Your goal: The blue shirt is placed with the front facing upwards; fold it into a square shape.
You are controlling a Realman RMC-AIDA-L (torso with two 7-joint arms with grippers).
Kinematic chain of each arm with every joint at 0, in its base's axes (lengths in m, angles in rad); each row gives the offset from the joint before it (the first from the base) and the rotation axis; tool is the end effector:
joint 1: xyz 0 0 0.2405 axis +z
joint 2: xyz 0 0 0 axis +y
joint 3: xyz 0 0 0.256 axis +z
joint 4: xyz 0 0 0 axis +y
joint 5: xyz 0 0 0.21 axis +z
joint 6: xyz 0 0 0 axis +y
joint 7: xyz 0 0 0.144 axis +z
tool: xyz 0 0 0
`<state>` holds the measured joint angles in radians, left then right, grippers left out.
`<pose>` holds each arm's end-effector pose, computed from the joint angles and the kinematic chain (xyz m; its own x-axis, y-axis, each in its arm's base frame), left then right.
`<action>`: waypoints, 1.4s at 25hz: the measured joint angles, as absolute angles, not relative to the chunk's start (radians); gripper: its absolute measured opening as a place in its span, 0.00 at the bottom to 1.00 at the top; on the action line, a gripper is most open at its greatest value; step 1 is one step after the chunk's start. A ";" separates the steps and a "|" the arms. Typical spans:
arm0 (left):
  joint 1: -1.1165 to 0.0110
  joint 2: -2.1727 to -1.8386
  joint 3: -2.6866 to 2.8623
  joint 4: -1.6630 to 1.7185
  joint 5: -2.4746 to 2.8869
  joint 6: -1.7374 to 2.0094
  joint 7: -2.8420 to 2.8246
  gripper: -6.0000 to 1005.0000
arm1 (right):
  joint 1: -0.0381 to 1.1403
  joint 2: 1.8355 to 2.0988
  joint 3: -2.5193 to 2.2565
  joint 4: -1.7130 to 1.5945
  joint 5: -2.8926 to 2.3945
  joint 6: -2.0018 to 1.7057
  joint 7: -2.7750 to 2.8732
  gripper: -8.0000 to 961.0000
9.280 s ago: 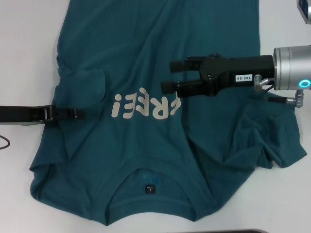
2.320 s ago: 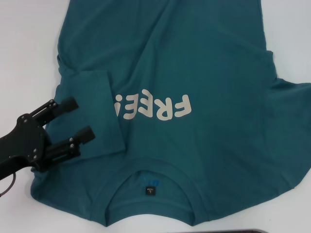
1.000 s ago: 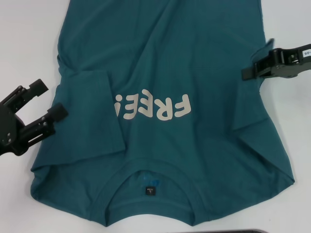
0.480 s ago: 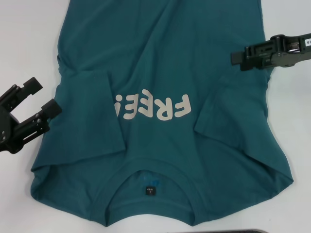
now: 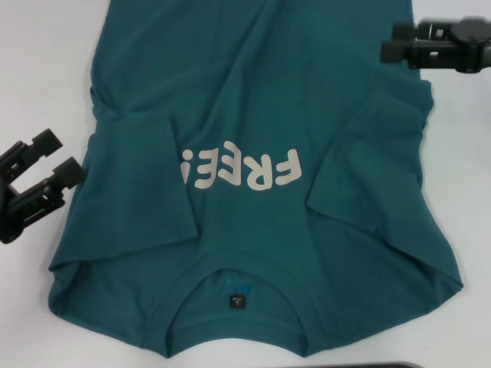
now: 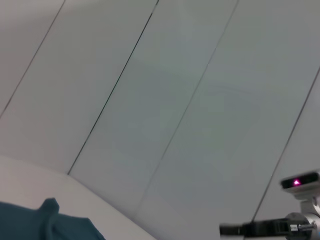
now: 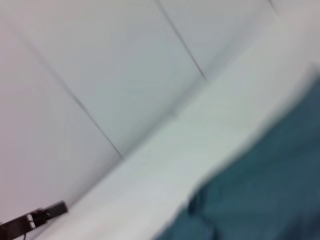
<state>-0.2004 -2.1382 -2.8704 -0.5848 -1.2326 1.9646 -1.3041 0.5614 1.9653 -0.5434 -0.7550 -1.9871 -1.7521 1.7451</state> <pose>-0.3187 0.2014 0.0317 0.3767 0.3227 0.8683 0.6821 -0.7309 -0.0243 0.2549 0.3429 0.0804 0.6424 -0.4941 -0.5859 -0.6187 -0.7854 -0.0161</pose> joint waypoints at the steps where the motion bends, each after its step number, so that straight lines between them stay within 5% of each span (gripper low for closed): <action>1: -0.199 -2.134 -2.868 -0.585 -1.232 1.966 -1.320 0.87 | 0.541 1.976 -0.543 -0.755 -1.946 -1.757 1.665 0.87; 4: -0.191 -2.130 -2.858 -0.585 -1.229 1.974 -1.350 0.87 | 0.488 2.010 -0.544 -0.764 -1.864 -1.760 1.505 0.89; 5: -0.188 -2.130 -2.819 -0.587 -1.229 1.980 -1.348 0.87 | 0.466 2.040 -0.573 -0.808 -1.888 -1.747 1.453 0.89; 10: -0.195 -2.129 -2.772 -0.591 -1.227 1.980 -1.312 0.87 | 0.471 2.070 -0.589 -0.818 -1.898 -1.712 1.429 0.89; 35: -0.177 -2.133 -2.649 -0.608 -1.107 1.974 -1.138 0.87 | 0.469 2.091 -0.865 -0.763 -1.905 -1.739 1.380 0.89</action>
